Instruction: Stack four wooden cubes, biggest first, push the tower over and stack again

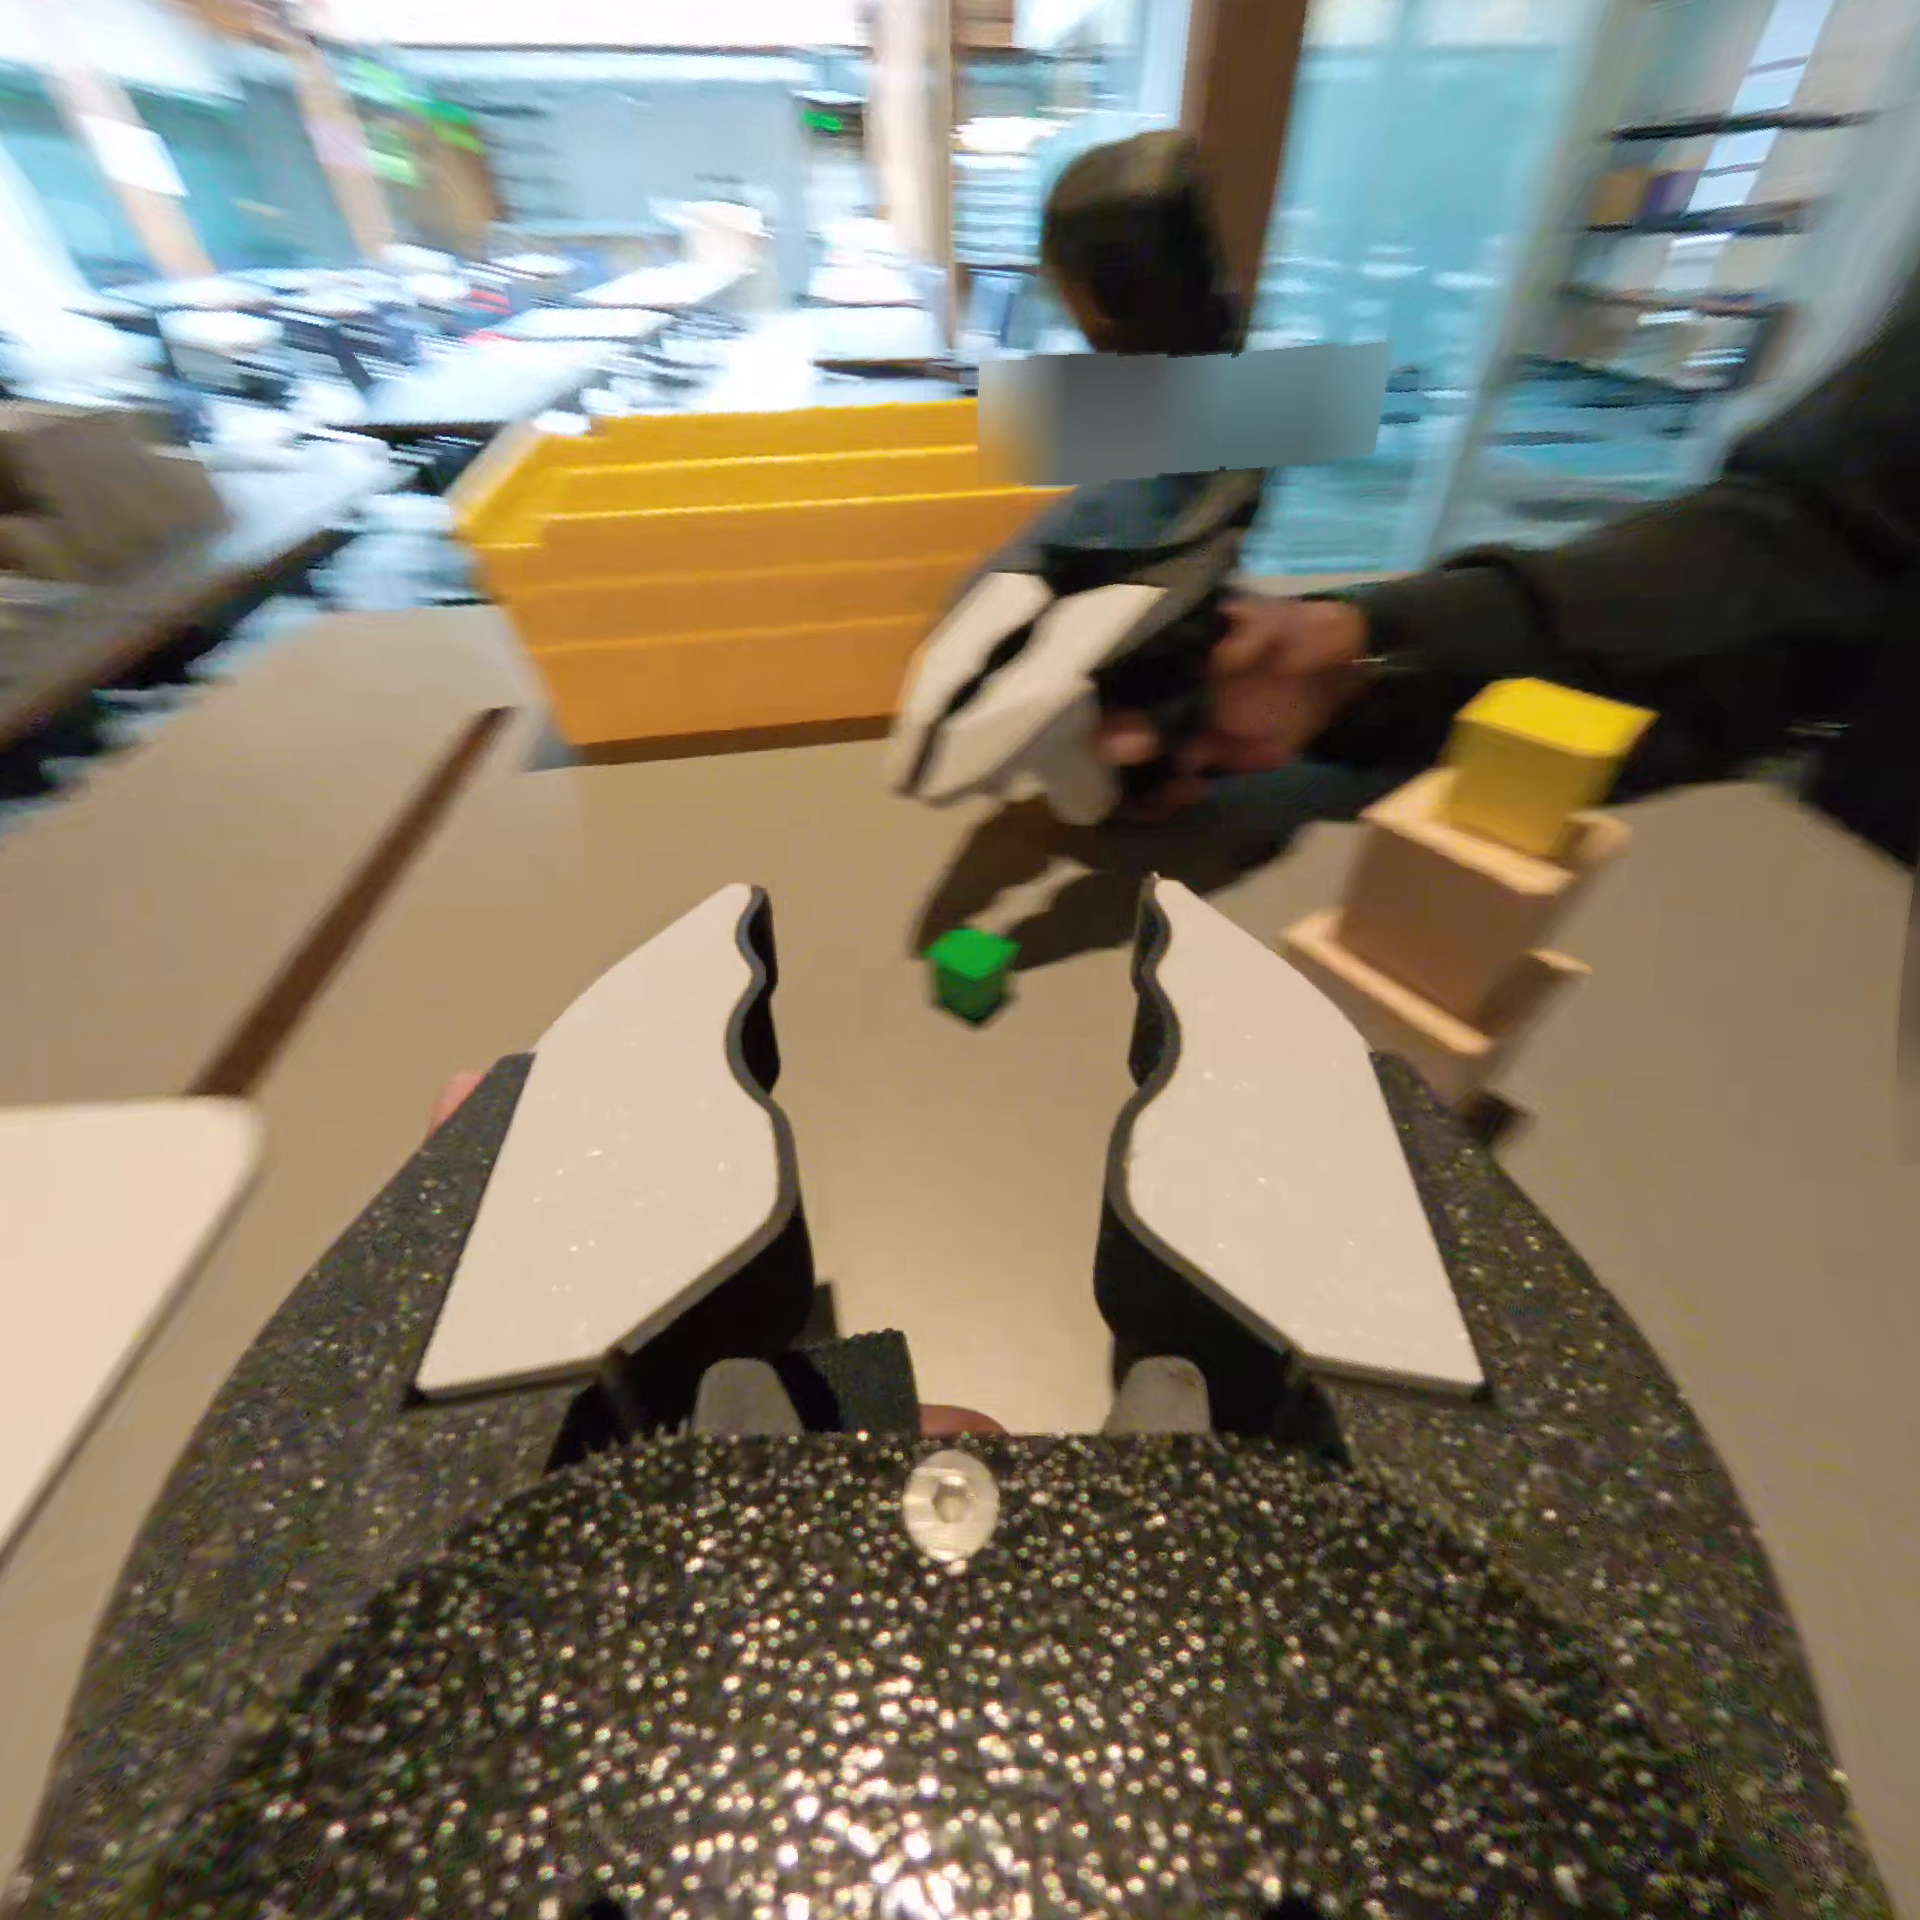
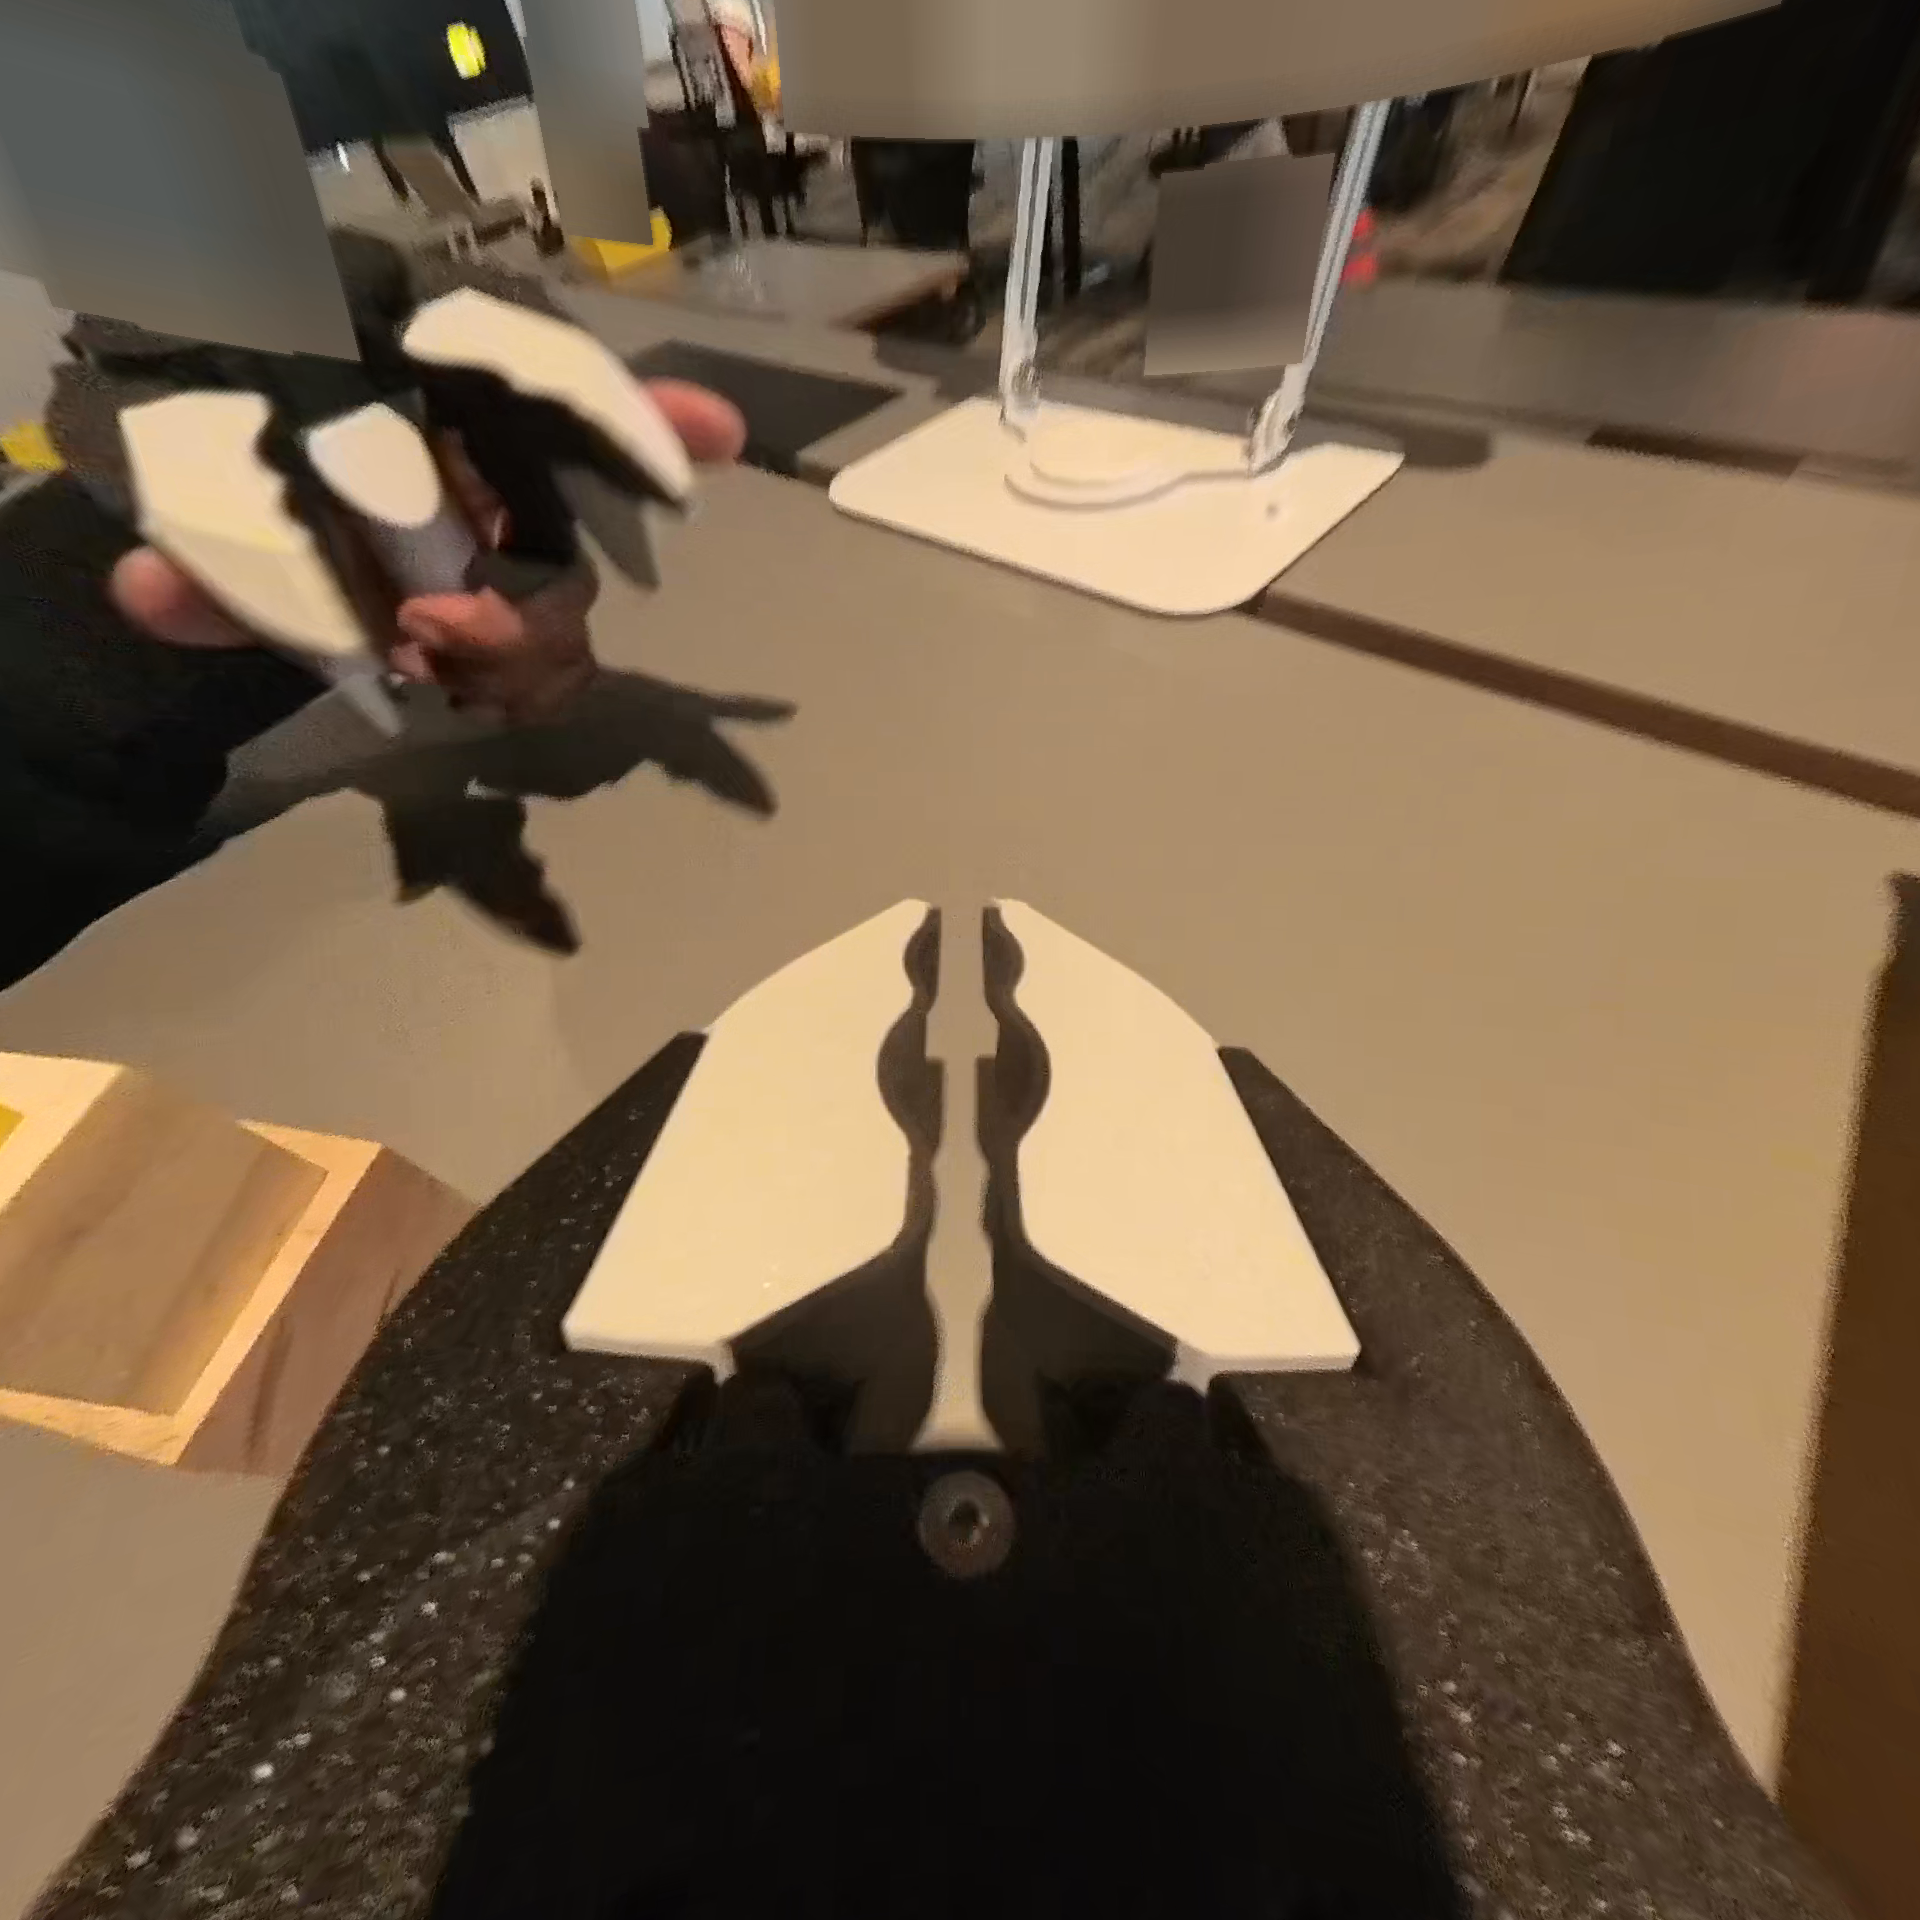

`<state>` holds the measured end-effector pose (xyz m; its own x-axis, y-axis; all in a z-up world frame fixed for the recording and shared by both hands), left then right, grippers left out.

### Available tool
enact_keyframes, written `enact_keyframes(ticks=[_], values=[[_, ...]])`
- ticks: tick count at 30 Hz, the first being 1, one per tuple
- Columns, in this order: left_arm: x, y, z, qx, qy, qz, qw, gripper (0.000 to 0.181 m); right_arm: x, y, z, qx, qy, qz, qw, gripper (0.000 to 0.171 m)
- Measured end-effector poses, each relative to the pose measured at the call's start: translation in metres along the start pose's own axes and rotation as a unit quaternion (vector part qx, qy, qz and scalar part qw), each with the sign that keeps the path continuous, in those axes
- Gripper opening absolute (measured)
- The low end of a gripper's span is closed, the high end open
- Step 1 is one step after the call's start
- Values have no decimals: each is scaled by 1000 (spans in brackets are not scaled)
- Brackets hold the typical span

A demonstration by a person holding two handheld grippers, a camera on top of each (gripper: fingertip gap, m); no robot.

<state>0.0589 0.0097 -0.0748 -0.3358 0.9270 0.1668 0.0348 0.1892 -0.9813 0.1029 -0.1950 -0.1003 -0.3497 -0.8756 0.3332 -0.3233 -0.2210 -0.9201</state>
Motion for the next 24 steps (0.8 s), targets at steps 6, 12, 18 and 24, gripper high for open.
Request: enact_keyframes(ticks=[6,12,18,24], values=[[12,9,-12,-32,-257,16,966,63,-9,13,-13,26,-8,-94,995,15],[22,6,8,-29,-354,29,934,61,-17,21,-24,84,13,-137,987,17],[31,3,32,-29,-406,39,912,59,-20,24,-24,90,32,-149,984,21],[34,2,53,-33,-428,32,903,58,-23,26,-23,92,39,-168,981,28]])
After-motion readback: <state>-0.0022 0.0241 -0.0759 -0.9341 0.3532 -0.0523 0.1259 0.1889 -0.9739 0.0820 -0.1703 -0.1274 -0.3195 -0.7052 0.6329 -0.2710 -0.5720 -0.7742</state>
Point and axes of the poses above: each gripper's, where its closed fingertips meet, x back along the fingers, y out of its underside, z = x × y across the jaws, the point moved 7 cm from there along x, back along the fingers, and after that the axes turned 5 degrees about -x, right-handed, at the moved point
